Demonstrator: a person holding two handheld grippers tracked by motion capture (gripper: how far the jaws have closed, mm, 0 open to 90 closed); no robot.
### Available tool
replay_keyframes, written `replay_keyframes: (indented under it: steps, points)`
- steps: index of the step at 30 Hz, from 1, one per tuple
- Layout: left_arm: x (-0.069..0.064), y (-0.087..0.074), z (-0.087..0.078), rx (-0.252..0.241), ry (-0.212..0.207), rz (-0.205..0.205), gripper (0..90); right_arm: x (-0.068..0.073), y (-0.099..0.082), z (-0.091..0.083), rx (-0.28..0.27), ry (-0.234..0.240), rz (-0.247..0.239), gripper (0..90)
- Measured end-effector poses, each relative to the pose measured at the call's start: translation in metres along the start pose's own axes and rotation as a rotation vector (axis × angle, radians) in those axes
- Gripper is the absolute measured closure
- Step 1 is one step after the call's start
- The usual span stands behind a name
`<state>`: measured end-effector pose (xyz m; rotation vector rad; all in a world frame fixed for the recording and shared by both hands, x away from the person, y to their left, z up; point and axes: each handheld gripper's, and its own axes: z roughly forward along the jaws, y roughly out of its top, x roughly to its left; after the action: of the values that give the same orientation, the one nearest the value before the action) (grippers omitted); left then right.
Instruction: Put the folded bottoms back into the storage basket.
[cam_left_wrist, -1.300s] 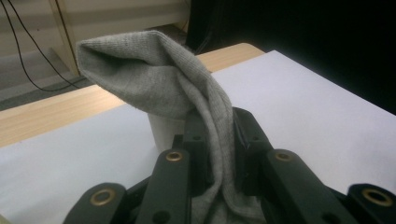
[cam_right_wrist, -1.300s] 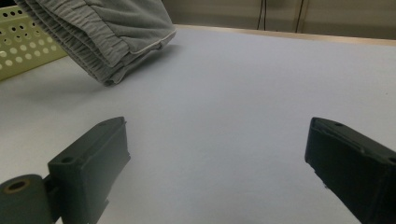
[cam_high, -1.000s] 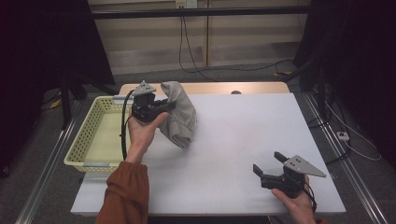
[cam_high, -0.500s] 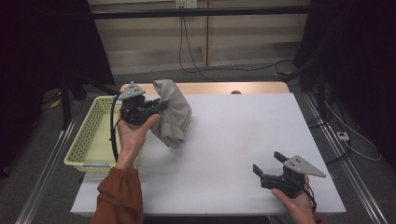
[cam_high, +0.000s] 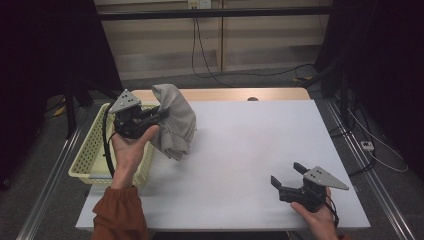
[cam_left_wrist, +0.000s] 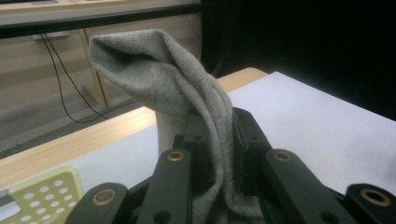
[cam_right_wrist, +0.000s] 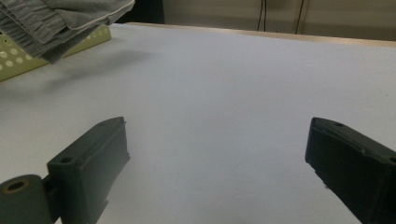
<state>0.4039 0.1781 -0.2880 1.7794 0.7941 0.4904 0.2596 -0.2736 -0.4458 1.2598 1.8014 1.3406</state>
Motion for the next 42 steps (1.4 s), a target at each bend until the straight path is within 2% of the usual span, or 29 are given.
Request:
replay_keyframes:
  steps: [3, 5, 6, 9, 20, 33, 36, 42]
  points:
    - [0.001, 0.001, -0.005, -0.009, 0.003, -0.004, 78.3, 0.000, 0.000, 0.000, 0.000, 0.000, 0.000, 5.7]
    - [0.001, 0.002, -0.008, -0.015, 0.023, -0.015, 78.2, 0.000, 0.000, 0.000, -0.001, 0.000, 0.000, 5.6]
    - [0.001, 0.003, -0.009, -0.006, 0.030, -0.001, 78.2, 0.000, 0.000, 0.000, -0.001, 0.000, 0.000, 5.7]
    - [0.000, 0.005, -0.013, -0.005, 0.042, 0.007, 78.2, 0.000, 0.000, 0.000, 0.001, 0.001, -0.002, 5.6]
    - [0.004, 0.004, -0.037, -0.043, 0.053, -0.002, 78.2, 0.001, 0.000, -0.001, -0.004, 0.003, -0.005, 5.6]
    - [-0.001, 0.009, -0.058, -0.046, 0.070, 0.036, 78.4, 0.002, 0.001, -0.001, -0.004, 0.005, -0.006, 5.5]
    - [-0.001, 0.010, -0.065, -0.065, 0.068, 0.038, 78.4, 0.002, 0.001, -0.001, -0.005, 0.006, -0.005, 5.5]
    - [0.001, 0.013, -0.079, -0.086, 0.093, 0.049, 78.4, 0.001, 0.001, -0.001, -0.009, 0.003, -0.009, 5.5]
